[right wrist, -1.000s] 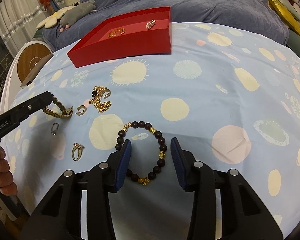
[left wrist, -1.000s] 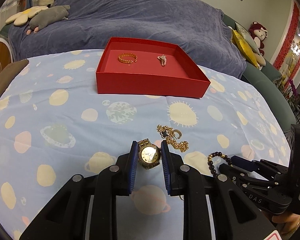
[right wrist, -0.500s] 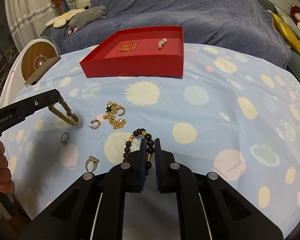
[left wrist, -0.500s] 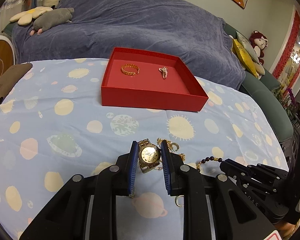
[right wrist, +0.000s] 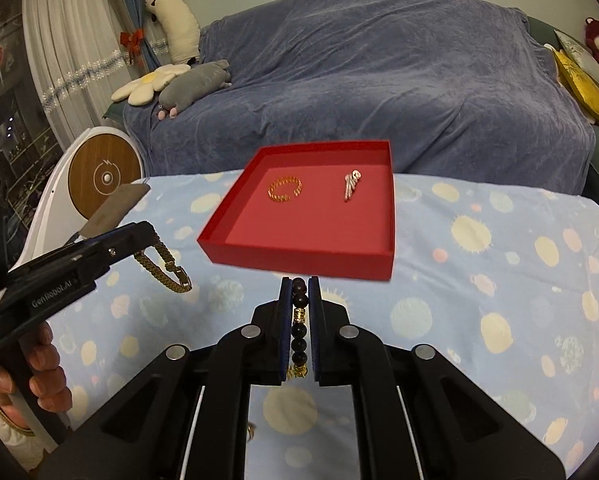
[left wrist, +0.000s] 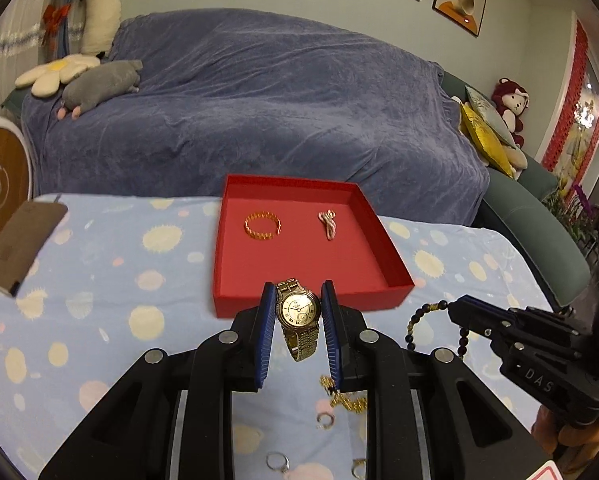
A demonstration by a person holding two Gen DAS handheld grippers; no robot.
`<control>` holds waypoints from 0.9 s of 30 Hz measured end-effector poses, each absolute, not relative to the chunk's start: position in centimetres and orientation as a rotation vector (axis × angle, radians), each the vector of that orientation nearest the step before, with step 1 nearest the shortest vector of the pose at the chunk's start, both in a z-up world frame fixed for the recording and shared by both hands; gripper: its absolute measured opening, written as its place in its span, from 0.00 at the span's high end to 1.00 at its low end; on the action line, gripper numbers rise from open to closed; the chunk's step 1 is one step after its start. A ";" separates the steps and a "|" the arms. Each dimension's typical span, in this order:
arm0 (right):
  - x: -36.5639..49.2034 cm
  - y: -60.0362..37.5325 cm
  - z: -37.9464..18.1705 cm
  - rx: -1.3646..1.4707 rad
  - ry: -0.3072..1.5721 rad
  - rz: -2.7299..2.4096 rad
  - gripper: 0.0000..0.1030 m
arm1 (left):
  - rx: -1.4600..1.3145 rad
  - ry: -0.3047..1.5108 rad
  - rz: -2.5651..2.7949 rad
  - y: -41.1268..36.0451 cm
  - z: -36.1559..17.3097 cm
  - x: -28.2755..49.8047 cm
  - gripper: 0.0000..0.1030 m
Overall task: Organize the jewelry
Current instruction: 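Carry the watch and bead bracelet into the red box and open both tools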
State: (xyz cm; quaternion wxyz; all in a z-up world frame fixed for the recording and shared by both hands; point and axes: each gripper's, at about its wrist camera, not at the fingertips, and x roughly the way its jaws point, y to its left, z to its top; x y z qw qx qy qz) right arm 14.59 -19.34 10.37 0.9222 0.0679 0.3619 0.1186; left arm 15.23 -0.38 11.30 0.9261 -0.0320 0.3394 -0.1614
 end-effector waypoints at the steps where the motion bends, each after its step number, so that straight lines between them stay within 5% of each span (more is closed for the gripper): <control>1: 15.8 -19.2 10.9 0.143 0.736 0.251 0.93 | -0.053 0.685 -0.331 -0.6 11.7 16.2 0.81; 7: 23.3 -18.4 11.1 0.206 0.755 0.254 0.93 | -0.053 0.664 -0.326 -2.0 11.9 22.6 0.81; 18: 31.4 -20.0 3.0 0.219 0.878 0.142 0.89 | -0.060 0.754 -0.284 -3.3 6.0 30.6 0.88; 21: 30.5 -21.1 3.3 0.220 0.847 0.105 0.73 | -0.072 0.766 -0.254 -2.7 5.6 30.7 0.82; 22: 29.8 -21.6 3.6 0.231 0.836 0.102 0.66 | -0.081 0.772 -0.248 -2.4 5.7 30.5 0.73; 24: 28.3 -22.4 4.1 0.241 0.828 0.107 0.66 | -0.101 0.775 -0.230 -1.6 6.0 29.7 0.55; 27: 25.3 -22.9 5.1 0.228 0.823 0.118 0.66 | -0.100 0.758 -0.213 -0.4 6.9 27.4 0.50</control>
